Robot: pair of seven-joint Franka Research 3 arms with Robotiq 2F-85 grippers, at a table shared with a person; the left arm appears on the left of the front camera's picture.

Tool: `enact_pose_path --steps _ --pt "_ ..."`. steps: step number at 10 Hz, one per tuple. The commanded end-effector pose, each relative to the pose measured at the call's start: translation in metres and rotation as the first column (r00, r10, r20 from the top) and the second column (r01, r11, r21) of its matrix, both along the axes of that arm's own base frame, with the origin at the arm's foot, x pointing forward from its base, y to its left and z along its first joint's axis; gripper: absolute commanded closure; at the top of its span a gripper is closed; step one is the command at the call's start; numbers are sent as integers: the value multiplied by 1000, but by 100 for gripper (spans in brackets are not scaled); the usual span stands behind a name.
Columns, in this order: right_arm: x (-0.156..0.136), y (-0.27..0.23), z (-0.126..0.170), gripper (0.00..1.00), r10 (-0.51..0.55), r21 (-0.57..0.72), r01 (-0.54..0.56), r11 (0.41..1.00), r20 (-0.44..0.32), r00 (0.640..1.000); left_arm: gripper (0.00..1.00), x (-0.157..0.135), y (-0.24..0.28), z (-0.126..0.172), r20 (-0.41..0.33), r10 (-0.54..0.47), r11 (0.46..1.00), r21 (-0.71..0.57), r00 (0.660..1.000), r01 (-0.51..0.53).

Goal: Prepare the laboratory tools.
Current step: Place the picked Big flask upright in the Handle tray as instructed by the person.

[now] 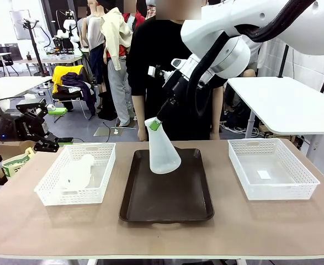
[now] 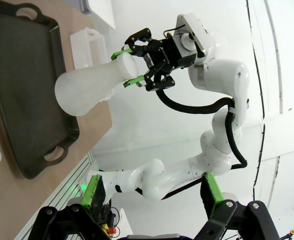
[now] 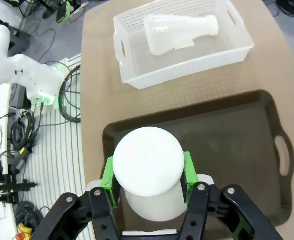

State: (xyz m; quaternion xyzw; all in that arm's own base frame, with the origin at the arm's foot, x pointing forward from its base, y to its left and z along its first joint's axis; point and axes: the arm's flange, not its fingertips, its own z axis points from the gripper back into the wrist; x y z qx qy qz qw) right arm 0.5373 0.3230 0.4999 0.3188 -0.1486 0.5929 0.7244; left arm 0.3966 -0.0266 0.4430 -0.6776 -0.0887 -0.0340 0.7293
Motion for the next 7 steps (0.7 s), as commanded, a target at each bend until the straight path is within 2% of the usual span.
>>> enact_pose_path --steps 1,3,4,7 --pt "4 -4 -10 100 68 20 -69 997 20 997 0 -1 1 0 13 3 1000 -3 1000 -3" --pt "8 -13 -26 100 190 96 -205 974 142 971 0 -1 1 0 13 3 1000 -3 1000 -3" --pt "9 -17 -35 100 212 127 -241 962 206 955 0 -1 1 0 13 3 1000 -3 1000 -3" --pt "26 -26 -77 100 192 248 -262 933 276 942 0 -1 1 0 13 3 1000 -3 1000 -3"
